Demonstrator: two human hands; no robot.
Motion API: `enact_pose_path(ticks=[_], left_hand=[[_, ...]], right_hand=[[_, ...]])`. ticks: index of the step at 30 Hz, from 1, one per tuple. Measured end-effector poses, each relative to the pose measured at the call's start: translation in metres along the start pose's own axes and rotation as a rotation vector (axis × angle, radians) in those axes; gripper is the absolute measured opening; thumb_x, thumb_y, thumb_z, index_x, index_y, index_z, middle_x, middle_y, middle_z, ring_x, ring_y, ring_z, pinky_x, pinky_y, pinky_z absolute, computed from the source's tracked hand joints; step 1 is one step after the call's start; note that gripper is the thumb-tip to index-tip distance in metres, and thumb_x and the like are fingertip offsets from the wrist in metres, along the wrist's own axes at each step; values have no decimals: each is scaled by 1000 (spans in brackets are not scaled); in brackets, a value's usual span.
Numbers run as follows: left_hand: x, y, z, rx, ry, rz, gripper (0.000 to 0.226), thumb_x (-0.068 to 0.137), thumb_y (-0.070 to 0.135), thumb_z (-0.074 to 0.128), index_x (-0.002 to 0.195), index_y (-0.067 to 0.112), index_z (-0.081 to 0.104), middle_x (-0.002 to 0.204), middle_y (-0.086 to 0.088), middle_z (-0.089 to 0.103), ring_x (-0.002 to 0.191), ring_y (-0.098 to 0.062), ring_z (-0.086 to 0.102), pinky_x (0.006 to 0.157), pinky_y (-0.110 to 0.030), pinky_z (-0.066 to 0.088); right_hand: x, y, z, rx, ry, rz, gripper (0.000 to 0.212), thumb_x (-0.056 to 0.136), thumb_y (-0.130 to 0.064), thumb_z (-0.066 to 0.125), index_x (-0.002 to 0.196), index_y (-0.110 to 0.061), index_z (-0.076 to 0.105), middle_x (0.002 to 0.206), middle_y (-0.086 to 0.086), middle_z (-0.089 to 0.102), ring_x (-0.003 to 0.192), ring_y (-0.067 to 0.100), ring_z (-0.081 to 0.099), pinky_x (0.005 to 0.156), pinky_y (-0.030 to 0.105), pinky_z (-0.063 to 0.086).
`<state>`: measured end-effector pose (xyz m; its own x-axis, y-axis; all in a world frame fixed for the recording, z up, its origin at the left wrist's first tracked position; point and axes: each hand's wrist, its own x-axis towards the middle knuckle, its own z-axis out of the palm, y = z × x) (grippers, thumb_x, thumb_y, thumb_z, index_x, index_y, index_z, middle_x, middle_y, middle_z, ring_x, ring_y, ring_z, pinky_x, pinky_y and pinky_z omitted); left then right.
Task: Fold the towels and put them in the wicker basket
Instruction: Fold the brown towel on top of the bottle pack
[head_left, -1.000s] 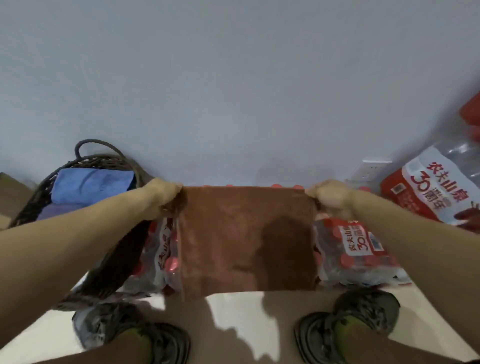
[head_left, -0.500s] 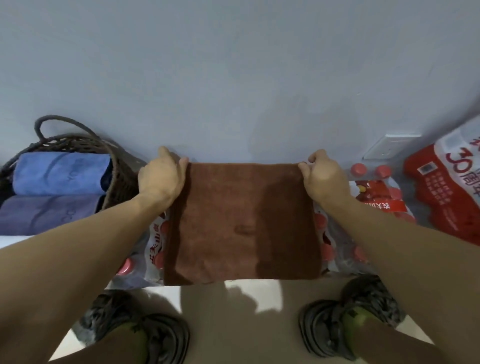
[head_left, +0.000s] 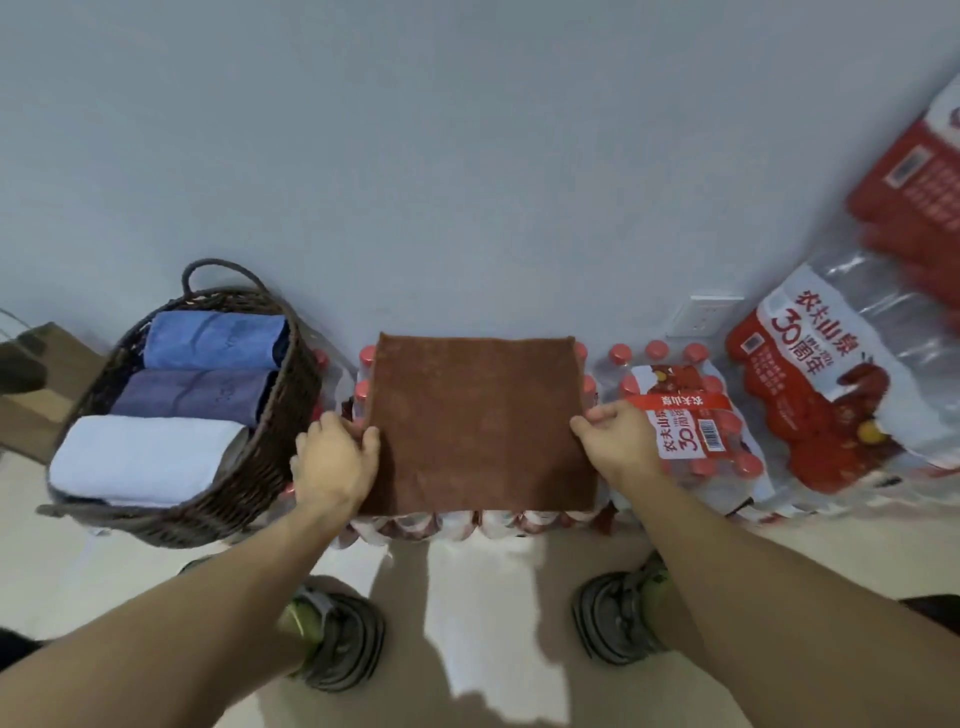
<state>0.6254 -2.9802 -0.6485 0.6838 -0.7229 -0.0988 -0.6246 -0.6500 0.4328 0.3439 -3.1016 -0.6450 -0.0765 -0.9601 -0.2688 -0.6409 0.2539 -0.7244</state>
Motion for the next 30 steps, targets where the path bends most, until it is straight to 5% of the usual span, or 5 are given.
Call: enact_pose_path(ticks=[4, 9, 13, 22, 30], left_hand=[[-34, -15, 10, -87, 29, -150, 48, 92, 45, 56, 104, -1, 57, 113, -25, 55, 111, -41, 49, 94, -46, 40], [-63, -38, 38, -684, -97, -500, 55, 86, 39, 70, 105, -10, 53, 106, -31, 63, 103, -42, 62, 93, -46, 49], [-66, -47, 37, -1087, -197, -657, 38, 85, 18, 75, 112, 3, 53, 104, -22, 68, 90, -31, 69, 83, -40, 56], [-52, -39, 18, -1159, -527, -751, 12, 89, 19, 68, 87, 8, 63, 53, -2, 61, 43, -10, 56, 45, -21, 51], [-52, -39, 7, -1450, -597, -686, 10, 97, 15, 55, 100, 10, 63, 78, -8, 74, 63, -16, 72, 67, -28, 62]], right_hand=[[-22, 17, 6, 36, 24, 261, 19, 82, -27, 74, 77, -11, 65, 92, 10, 71, 91, 29, 64, 78, 30, 45], [-46, 39, 9, 397, -67, 534, 68, 76, -43, 80, 128, -5, 58, 127, 12, 61, 118, 32, 57, 103, 44, 47], [-68, 58, 7, 696, -411, 560, 38, 86, -38, 73, 114, -13, 68, 100, 4, 70, 96, 19, 61, 77, 30, 47], [-65, 59, 1, 797, -448, 636, 11, 88, -21, 72, 88, -11, 66, 65, 1, 58, 55, 12, 52, 64, 29, 43], [-63, 59, 18, 1114, -350, 771, 15, 89, -15, 66, 78, -13, 57, 61, 1, 47, 51, 10, 42, 50, 25, 47]])
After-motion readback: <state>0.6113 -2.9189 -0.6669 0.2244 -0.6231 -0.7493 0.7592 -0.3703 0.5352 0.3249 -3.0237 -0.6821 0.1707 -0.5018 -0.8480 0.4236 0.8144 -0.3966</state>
